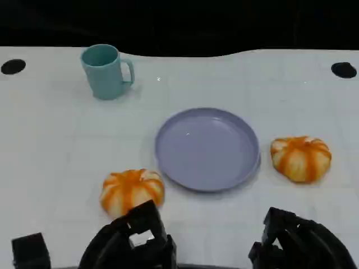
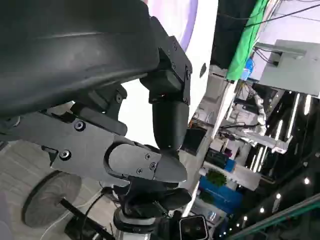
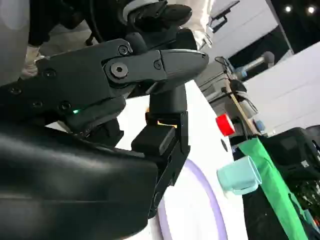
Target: Grasp the bread from the table and place it into the plate.
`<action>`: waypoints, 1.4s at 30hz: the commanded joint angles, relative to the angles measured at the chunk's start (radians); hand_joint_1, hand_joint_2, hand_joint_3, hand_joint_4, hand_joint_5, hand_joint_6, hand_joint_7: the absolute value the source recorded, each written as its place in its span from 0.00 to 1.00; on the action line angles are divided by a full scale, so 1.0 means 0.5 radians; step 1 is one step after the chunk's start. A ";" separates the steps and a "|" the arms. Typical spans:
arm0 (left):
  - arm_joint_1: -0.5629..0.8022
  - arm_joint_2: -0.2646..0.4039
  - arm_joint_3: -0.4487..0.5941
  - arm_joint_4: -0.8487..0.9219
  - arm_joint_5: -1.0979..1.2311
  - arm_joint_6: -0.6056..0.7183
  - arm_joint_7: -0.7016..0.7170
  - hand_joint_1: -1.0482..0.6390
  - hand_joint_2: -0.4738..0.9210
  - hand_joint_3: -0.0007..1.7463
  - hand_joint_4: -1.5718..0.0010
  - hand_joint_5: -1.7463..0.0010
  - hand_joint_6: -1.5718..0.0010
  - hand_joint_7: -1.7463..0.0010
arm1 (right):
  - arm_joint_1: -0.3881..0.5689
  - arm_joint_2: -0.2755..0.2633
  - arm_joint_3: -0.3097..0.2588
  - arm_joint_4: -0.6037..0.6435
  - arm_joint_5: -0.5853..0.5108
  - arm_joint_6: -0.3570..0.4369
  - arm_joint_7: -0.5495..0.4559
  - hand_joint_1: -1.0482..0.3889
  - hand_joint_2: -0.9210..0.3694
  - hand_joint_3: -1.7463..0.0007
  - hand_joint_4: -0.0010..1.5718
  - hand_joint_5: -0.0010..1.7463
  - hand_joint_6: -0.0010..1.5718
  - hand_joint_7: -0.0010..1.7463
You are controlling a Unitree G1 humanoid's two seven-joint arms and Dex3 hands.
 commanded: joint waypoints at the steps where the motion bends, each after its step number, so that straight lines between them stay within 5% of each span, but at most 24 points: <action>1: -0.008 0.027 0.009 0.016 0.040 -0.039 -0.004 0.26 1.00 0.07 0.48 0.00 0.64 0.00 | -0.011 -0.022 -0.028 -0.010 0.014 0.003 -0.003 0.24 0.00 0.87 0.55 0.92 0.49 0.76; 21: -0.029 0.018 0.022 0.034 0.037 -0.028 -0.009 0.26 1.00 0.07 0.49 0.00 0.64 0.00 | -0.057 -0.014 -0.043 0.039 0.003 0.000 -0.001 0.22 0.00 0.88 0.56 0.91 0.50 0.76; 28: -0.017 -0.008 0.044 0.027 0.164 -0.221 0.090 0.25 1.00 0.11 0.56 0.00 0.69 0.09 | -0.052 -0.005 -0.031 0.017 -0.005 0.003 -0.012 0.22 0.00 0.88 0.57 0.90 0.50 0.75; 31: -0.031 0.020 0.037 0.011 0.305 -0.345 0.154 0.24 1.00 0.13 0.63 0.00 0.71 0.17 | -0.052 -0.004 -0.024 0.009 -0.010 0.009 -0.017 0.22 0.00 0.88 0.56 0.90 0.50 0.75; 33: -0.049 0.058 0.029 -0.014 0.398 -0.390 0.190 0.24 1.00 0.11 0.71 0.04 0.71 0.32 | -0.050 -0.004 -0.016 -0.002 -0.017 0.009 -0.022 0.22 0.00 0.87 0.56 0.90 0.50 0.75; 35: -0.072 0.103 0.028 -0.050 0.522 -0.440 0.248 0.25 1.00 0.10 0.70 0.20 0.70 0.53 | -0.052 -0.001 -0.007 -0.004 -0.024 0.001 -0.022 0.23 0.00 0.86 0.56 0.90 0.51 0.75; 39: -0.138 0.202 0.048 -0.111 0.695 -0.468 0.338 0.25 1.00 0.06 0.71 0.39 0.68 0.79 | -0.063 0.015 0.007 0.000 -0.019 0.007 -0.029 0.23 0.00 0.86 0.55 0.91 0.51 0.75; 42: -0.180 0.281 0.064 -0.166 0.827 -0.477 0.414 0.27 1.00 0.03 0.76 0.44 0.70 0.87 | -0.071 0.025 0.011 0.001 -0.010 0.018 -0.030 0.24 0.00 0.86 0.56 0.91 0.50 0.75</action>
